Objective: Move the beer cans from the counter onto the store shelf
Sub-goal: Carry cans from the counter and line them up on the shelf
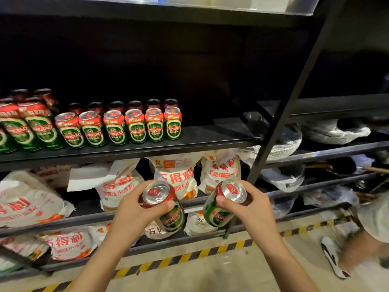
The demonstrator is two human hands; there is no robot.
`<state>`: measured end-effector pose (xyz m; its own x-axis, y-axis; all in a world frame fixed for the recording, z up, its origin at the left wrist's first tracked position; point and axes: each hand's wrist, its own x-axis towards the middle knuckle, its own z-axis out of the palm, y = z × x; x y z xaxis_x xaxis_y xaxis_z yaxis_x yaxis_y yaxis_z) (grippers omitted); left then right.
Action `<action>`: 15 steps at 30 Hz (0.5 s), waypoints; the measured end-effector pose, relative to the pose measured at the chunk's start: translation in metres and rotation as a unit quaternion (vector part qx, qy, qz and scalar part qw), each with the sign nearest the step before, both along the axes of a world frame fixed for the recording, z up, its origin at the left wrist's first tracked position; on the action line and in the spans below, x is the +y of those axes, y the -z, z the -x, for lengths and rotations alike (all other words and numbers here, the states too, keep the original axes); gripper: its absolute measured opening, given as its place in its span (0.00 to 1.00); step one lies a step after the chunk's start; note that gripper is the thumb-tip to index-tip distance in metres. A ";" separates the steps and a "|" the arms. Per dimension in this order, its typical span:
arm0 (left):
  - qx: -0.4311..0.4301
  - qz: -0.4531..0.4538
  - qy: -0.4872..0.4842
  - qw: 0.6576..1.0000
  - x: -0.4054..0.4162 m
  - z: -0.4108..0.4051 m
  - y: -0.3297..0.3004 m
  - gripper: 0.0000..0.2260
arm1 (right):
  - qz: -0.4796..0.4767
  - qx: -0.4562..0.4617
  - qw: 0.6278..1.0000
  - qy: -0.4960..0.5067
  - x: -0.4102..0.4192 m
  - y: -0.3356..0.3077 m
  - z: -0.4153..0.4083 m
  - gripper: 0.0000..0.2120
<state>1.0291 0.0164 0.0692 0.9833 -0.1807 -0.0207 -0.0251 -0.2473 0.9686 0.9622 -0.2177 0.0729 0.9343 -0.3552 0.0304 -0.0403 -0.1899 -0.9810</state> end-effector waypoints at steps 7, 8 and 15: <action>0.001 0.010 0.009 1.000 -0.025 -0.086 -0.006 0.18 | -0.001 0.006 0.999 -0.032 -0.022 0.005 -0.097 0.16; 0.003 0.016 0.010 1.000 -0.028 -0.098 -0.007 0.19 | -0.002 0.005 0.999 -0.032 -0.025 0.006 -0.109 0.15; -0.013 0.004 0.078 0.997 -0.065 -0.167 -0.027 0.18 | 0.002 -0.016 1.000 -0.014 -0.047 0.001 -0.172 0.13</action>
